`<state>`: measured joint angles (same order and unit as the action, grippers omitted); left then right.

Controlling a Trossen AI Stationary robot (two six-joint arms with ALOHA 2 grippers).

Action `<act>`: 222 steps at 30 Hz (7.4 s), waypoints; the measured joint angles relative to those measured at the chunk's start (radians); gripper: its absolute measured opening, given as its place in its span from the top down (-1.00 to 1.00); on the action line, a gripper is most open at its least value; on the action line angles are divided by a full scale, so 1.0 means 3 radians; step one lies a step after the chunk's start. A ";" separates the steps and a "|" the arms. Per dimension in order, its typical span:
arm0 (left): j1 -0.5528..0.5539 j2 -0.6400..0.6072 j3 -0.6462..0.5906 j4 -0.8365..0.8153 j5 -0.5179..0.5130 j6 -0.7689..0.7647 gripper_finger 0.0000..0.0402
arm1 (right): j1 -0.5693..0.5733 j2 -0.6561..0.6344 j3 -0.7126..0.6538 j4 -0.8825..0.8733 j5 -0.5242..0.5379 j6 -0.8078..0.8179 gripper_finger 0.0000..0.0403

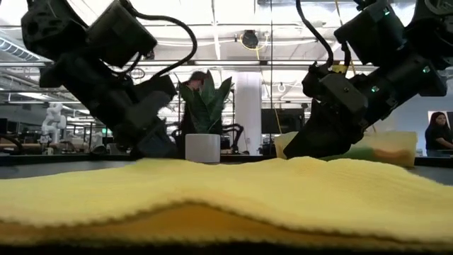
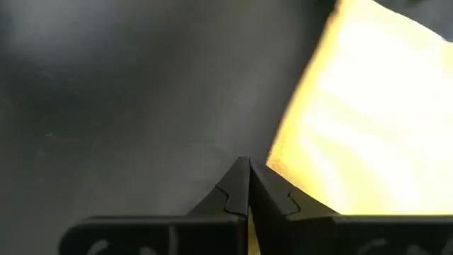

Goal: Fold microfiber towels
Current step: Fold the yellow microfiber cloth

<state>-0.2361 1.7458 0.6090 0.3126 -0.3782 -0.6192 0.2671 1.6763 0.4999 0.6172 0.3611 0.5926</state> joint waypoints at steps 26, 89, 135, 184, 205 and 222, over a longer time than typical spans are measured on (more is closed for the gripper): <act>-0.0239 -0.0584 -0.0002 -0.0713 0.0070 -0.0086 0.37 | -0.0399 0.0041 0.0657 -0.0762 -0.0472 -0.0469 0.04; -0.1005 -0.0605 0.0005 -0.0251 -0.0809 0.1619 0.94 | 0.0441 -0.0202 0.0652 -0.0681 -0.0081 -0.2510 0.99; -0.1225 -0.0414 0.0088 -0.0150 -0.0071 0.1242 0.10 | 0.0303 0.0102 0.0652 0.0013 -0.0607 -0.1825 0.19; -0.0531 -0.0539 0.0264 -0.1577 0.0049 -0.0109 0.54 | -0.0526 0.0385 0.0814 -0.0346 0.0251 -0.1006 1.00; 0.0455 0.0374 0.0286 0.0787 0.0123 0.0879 0.54 | -0.0230 0.0620 0.0818 -0.0266 -0.0597 -0.0913 1.00; 0.0178 -0.0212 0.0285 0.0466 0.0346 0.0920 0.54 | 0.0005 0.0244 0.0822 -0.0268 -0.0618 -0.1078 1.00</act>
<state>-0.1828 1.6821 0.6945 0.4525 -0.2743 -0.3432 0.2687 1.7496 0.7464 0.5368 0.1757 0.2693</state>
